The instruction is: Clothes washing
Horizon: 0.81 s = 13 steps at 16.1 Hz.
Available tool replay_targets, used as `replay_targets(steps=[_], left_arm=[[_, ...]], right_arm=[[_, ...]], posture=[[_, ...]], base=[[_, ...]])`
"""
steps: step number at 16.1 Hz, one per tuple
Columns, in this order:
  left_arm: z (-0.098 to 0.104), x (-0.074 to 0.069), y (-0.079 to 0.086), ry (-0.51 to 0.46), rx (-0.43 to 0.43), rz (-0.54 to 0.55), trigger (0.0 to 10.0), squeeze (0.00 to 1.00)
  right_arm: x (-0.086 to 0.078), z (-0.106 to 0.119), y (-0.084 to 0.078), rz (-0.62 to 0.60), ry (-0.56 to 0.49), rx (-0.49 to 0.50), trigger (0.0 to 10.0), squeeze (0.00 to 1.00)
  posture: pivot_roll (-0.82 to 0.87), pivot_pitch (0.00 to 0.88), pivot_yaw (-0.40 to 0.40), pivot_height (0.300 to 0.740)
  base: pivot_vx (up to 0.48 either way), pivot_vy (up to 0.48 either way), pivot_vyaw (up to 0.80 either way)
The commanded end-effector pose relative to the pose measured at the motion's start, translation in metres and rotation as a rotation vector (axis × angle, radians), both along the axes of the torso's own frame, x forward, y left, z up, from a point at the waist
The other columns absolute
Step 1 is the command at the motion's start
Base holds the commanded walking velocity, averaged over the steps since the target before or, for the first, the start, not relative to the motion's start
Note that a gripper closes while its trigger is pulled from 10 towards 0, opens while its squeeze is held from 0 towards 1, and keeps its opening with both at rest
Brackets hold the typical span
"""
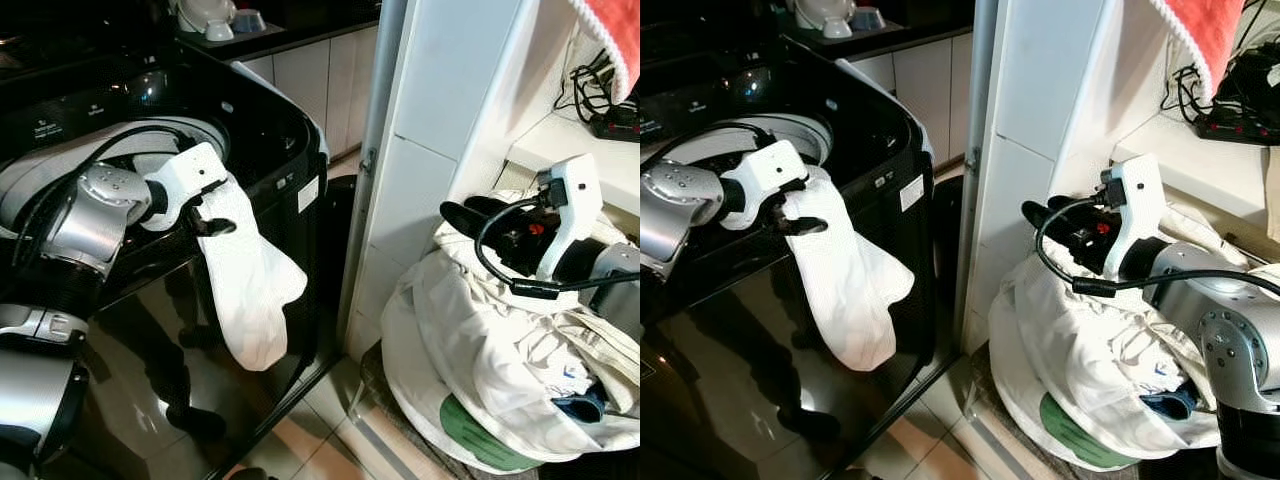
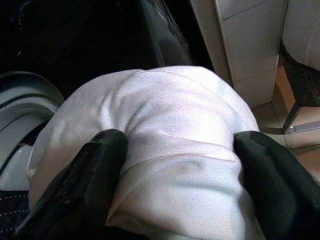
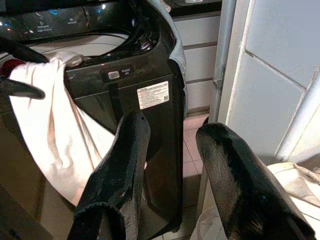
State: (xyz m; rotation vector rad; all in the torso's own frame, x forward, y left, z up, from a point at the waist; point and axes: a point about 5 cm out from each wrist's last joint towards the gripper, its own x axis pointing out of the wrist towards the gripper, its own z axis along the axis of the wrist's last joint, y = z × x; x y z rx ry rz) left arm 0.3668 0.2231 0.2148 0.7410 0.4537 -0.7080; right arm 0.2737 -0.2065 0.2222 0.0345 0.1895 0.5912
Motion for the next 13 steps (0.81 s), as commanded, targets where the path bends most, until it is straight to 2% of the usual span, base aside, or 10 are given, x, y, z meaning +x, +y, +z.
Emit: replay_targets(steps=[1,5,9,13], left_arm=[[0.003,0.001,0.003,0.001,0.017,0.019,0.0,0.00],[0.007,0.003,0.006,-0.009,0.015,0.032,0.0,0.00],[0.020,0.007,0.017,-0.050,0.009,0.089,0.0,0.00],[0.034,0.011,0.026,-0.093,0.018,0.139,0.0,0.00]], right_arm=[[-0.001,0.000,0.000,0.010,-0.003,-0.016,10.0,0.00],[-0.007,-0.001,0.008,0.098,-0.003,-0.019,10.0,0.00],[-0.031,-0.004,0.033,0.364,0.012,-0.025,10.0,0.00],[-0.033,-0.007,0.036,0.388,0.015,-0.028,10.0,0.00]], posture=[[-0.01,0.000,0.009,0.740],[-0.01,0.000,0.007,0.740],[-0.01,0.000,0.006,0.740],[-0.01,0.000,0.006,0.740]], base=[[0.000,0.000,0.00],[0.000,0.000,0.00],[0.000,0.000,0.00],[0.000,0.000,0.00]])
